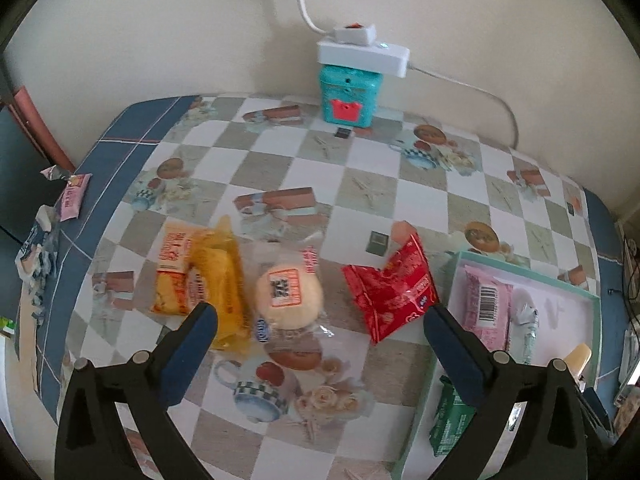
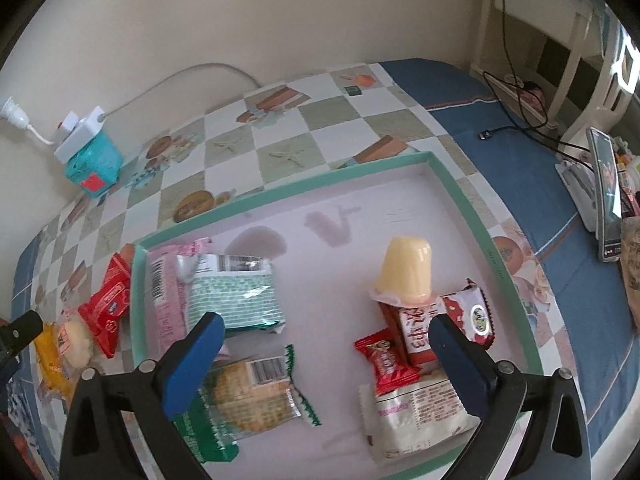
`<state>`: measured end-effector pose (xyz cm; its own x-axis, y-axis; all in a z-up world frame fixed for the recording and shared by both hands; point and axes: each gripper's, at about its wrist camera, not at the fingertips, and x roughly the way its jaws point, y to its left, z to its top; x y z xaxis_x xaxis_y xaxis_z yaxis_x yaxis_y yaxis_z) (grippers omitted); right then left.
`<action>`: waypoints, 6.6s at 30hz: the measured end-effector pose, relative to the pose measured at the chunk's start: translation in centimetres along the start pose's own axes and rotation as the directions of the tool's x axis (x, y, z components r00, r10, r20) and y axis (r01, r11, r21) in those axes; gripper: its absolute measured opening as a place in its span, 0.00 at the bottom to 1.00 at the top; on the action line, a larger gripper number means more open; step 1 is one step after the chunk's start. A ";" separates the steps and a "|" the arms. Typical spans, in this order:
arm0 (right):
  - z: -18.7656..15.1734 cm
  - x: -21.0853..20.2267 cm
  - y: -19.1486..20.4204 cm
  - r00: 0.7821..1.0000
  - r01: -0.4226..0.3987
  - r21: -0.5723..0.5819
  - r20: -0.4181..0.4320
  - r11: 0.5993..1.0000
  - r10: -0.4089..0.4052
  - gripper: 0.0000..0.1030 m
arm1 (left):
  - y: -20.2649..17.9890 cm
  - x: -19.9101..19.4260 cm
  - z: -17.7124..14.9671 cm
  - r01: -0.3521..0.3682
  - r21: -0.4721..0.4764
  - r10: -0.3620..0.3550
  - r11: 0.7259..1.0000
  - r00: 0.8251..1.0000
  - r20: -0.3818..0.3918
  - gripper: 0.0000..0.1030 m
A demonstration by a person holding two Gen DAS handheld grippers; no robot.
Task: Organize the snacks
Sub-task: 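Move both tools back over the remaining snack pile, then grasp the red candy bag with the right tool while the left tool grasps the yellow Swiss roll pack, then carry the red candy bag in the right tool while the left tool carries the Swiss roll to the tray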
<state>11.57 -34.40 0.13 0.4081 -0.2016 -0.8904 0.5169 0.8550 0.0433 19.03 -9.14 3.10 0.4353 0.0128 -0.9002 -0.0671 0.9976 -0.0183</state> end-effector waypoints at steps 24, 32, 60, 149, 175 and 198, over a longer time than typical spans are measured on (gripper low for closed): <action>-0.2 -1.9 2.7 0.997 -0.080 -0.004 0.021 0.997 0.080 1.00 | 3.4 -1.7 0.1 0.056 -0.130 -0.047 0.990 0.996 0.071 0.99; -0.5 -2.1 4.1 0.993 -0.118 -0.011 0.013 0.993 0.118 1.00 | 5.1 -1.6 -0.1 0.027 -0.152 -0.017 0.988 0.998 0.067 0.99; -5.0 -3.3 16.3 0.978 -0.206 -0.296 -0.033 0.933 0.205 1.00 | 19.4 -0.4 -2.3 -0.090 -0.415 0.090 0.905 0.996 -0.018 0.99; 1.1 5.0 20.4 0.962 -0.201 -0.168 -0.220 0.965 0.162 0.62 | 20.0 9.6 -0.9 0.144 -0.444 -0.187 0.884 0.981 -0.053 0.38; -0.6 4.8 19.4 0.952 -0.260 -0.143 -0.206 0.955 0.228 0.47 | 20.5 9.0 -1.1 0.134 -0.446 -0.173 0.885 0.984 -0.048 0.31; -3.3 -4.3 13.5 0.956 -0.293 -0.011 -0.022 0.956 0.293 0.47 | 16.1 1.0 -1.6 0.178 -0.345 -0.164 0.922 0.984 0.069 0.30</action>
<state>14.28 -20.41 3.05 0.5247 0.0686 -0.8485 0.3664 0.8815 0.2978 16.93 6.77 1.21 0.5009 -0.1468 -0.8529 -0.2938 0.8981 -0.3271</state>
